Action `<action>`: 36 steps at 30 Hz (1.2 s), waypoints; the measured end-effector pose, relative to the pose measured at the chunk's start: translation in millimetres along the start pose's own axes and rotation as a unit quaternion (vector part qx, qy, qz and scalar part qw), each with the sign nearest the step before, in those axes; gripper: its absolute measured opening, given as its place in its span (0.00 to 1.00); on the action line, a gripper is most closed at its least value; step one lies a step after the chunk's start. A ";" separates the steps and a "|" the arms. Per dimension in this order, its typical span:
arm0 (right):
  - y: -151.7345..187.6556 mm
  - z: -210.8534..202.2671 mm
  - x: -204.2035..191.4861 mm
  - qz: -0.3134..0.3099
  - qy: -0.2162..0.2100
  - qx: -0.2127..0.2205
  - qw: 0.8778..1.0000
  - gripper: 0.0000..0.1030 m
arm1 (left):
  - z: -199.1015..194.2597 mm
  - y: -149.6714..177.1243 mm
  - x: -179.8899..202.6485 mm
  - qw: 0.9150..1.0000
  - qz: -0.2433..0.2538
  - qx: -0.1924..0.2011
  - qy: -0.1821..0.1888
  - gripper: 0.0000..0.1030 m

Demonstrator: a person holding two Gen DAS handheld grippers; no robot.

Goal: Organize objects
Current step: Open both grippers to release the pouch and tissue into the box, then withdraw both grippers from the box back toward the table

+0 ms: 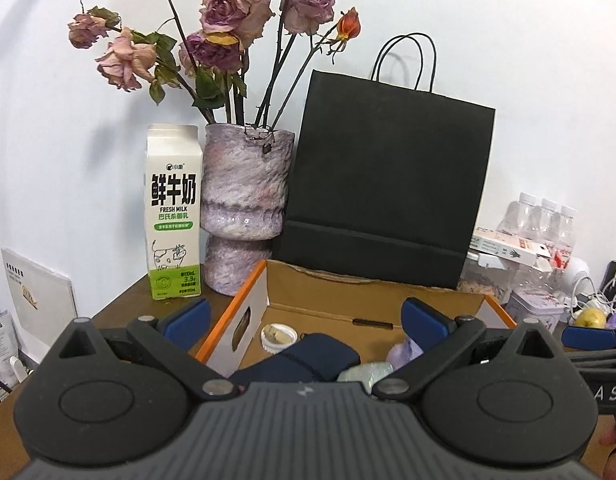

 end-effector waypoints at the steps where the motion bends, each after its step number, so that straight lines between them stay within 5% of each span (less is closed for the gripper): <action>1: 1.4 -3.6 0.8 0.000 0.000 0.000 1.000 1.00 | -4.1 1.7 0.2 1.000 -0.001 0.000 0.001 1.00; 36: 89.4 -126.8 8.7 -0.021 0.023 0.021 0.999 1.00 | -120.0 62.8 12.0 0.999 0.013 -0.010 0.033 1.00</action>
Point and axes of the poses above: each gripper's, at about its wrist camera, not at the fingertips, and z roughly the way its jaws point, x to its right, y to its underside, the point moved 6 cm from there along z, roughly the way its jaws point, and after that the axes turned 7 degrees about y, right-handed, at the moved point
